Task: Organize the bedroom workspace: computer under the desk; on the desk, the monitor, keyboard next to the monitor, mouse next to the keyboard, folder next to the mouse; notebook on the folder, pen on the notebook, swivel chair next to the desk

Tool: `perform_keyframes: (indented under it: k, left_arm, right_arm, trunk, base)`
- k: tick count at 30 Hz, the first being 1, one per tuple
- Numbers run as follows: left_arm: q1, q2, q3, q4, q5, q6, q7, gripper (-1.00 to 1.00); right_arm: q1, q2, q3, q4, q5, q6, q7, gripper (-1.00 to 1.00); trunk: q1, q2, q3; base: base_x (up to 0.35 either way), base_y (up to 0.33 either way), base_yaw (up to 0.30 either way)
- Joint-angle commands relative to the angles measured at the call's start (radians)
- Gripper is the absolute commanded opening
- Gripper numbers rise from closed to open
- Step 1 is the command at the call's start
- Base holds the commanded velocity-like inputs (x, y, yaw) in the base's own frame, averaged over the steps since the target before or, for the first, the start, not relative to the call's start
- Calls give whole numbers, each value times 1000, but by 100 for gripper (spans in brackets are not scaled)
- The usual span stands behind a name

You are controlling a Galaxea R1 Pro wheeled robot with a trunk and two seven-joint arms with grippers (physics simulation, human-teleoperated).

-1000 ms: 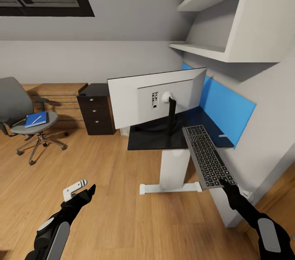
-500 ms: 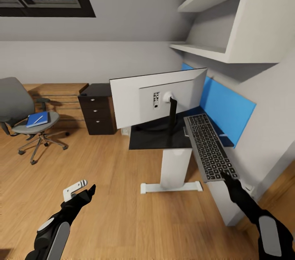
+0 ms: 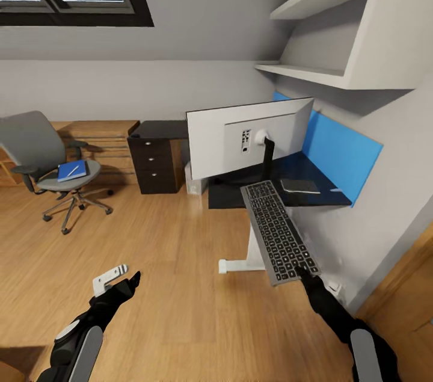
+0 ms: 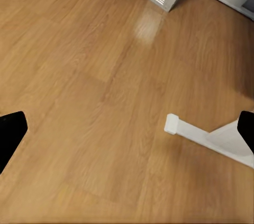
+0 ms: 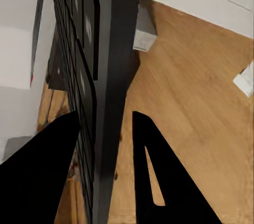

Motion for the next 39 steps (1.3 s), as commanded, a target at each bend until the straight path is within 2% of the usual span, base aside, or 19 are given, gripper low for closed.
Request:
perform_keyframes:
  k: [1, 10, 14, 15, 17, 18, 20, 22, 25, 27, 29, 39]
  left_arm:
    - [0, 0, 1, -1, 11, 5, 6, 100]
    - [-1, 0, 1, -1, 11, 5, 6, 100]
    - [-1, 0, 0, -1, 11, 5, 6, 100]
    - [-1, 0, 0, -1, 11, 5, 6, 100]
    - [-1, 0, 0, -1, 10, 5, 6, 100]
    - [-1, 0, 0, -1, 10, 5, 6, 100]
    - [-1, 0, -1, -1, 10, 5, 6, 100]
    - [-1, 0, -1, -1, 11, 5, 6, 100]
    - [-1, -1, -1, -1, 11, 5, 6, 100]
    - [-1, -2, -1, -1, 11, 5, 6, 100]
    - [-1, -2, -1, -1, 11, 5, 6, 100]
    - [-1, -2, -2, 5, 11, 6, 3, 100]
  right_arm:
    - [-2, 1, 6, 12, 7, 9, 2, -100]
    - [-2, 0, 88, 29, 77, 9, 2, -100]
    - [-2, 0, 116, 46, 91, 10, 22, -100]
    - [-2, 0, 119, 58, 92, 10, 37, -100]
    - [-2, -2, 122, 96, 94, 11, 120, -100]
    - [-2, -5, 123, 117, 95, 11, 207, -100]
    - [-2, -6, 124, 124, 97, 11, 257, -100]
    - [-2, -6, 125, 127, 98, 11, 276, -100]
    - [-2, -7, 145, 128, 101, 11, 291, -100]
    - [-2, -8, 194, 129, 106, 11, 296, -100]
    - [-2, -8, 212, 130, 107, 11, 297, -100]
    - [-1, -7, 226, 127, 108, 12, 298, -100]
  trunk:
    - [0, -1, -1]
    - [0, -1, -1]
    - [0, -1, -1]
    - [0, -1, -1]
    - [0, -1, -1]
    - [0, -1, -1]
    - [0, -1, -1]
    - [0, -1, -1]
    - [0, -1, -1]
    - [0, -1, -1]
    - [0, -1, -1]
    - [0, -1, -1]
  base:
    - [-165, 302, 0]
    - [-120, 313, 0]
    - [-29, 322, 0]
    - [-8, 324, 0]
    - [-3, 325, 0]
    - [-1, 326, 0]
    - [0, 327, 0]
    - [0, 327, 0]
    - [0, 309, 0]
    - [0, 253, 0]
    - [0, 238, 0]
    - [0, 161, 0]
